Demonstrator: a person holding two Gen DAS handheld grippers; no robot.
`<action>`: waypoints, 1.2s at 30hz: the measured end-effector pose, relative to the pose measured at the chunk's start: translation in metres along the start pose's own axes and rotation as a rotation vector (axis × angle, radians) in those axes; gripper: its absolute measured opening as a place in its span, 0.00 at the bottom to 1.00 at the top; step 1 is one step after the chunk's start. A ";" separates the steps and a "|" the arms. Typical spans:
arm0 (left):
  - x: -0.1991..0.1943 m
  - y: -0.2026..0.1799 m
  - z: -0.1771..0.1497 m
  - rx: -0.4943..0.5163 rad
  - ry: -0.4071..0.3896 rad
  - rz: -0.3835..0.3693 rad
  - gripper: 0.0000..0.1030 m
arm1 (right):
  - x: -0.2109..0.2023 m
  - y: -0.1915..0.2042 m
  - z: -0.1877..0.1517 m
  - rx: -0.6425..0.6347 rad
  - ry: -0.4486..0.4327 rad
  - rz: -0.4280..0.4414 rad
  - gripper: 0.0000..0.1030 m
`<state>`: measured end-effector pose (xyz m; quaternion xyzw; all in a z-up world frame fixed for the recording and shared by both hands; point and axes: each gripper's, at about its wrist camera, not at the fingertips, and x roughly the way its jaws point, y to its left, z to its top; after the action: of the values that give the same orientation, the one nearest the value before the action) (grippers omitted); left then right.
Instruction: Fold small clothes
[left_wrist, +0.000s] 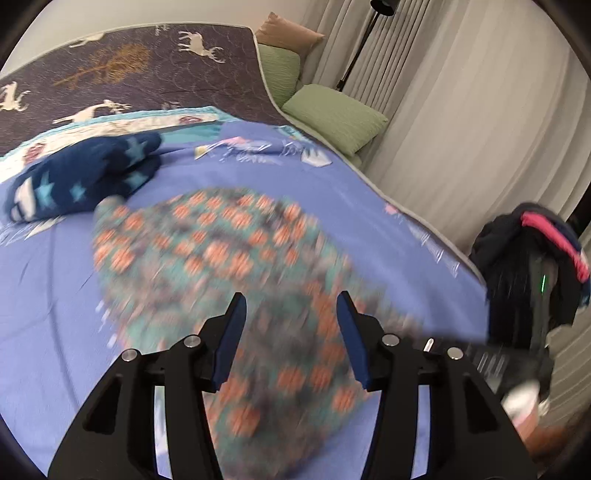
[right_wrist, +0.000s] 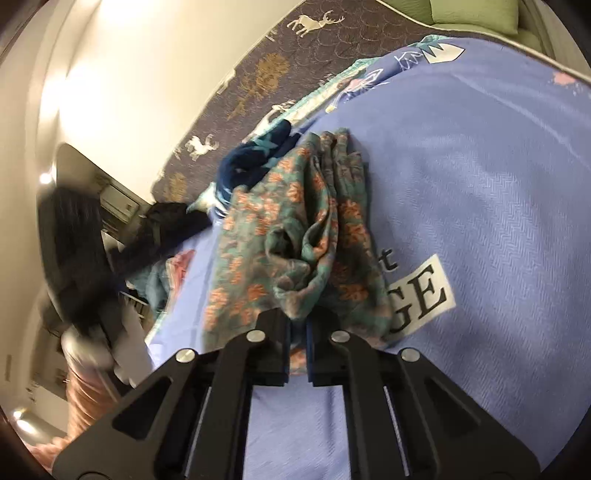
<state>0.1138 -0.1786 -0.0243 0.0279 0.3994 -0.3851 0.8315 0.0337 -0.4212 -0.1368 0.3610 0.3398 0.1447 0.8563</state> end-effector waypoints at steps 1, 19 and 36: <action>-0.005 0.001 -0.011 0.003 0.003 0.018 0.50 | -0.002 0.001 0.000 -0.004 0.001 0.000 0.04; -0.030 0.009 -0.115 0.068 0.043 0.338 0.51 | -0.002 0.021 0.015 -0.026 0.018 -0.051 0.09; -0.016 0.019 -0.084 -0.015 0.008 0.083 0.31 | 0.015 0.049 0.008 -0.309 0.061 -0.147 0.24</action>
<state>0.0662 -0.1254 -0.0756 0.0398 0.4043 -0.3473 0.8452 0.0498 -0.3842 -0.1049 0.1948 0.3650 0.1428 0.8992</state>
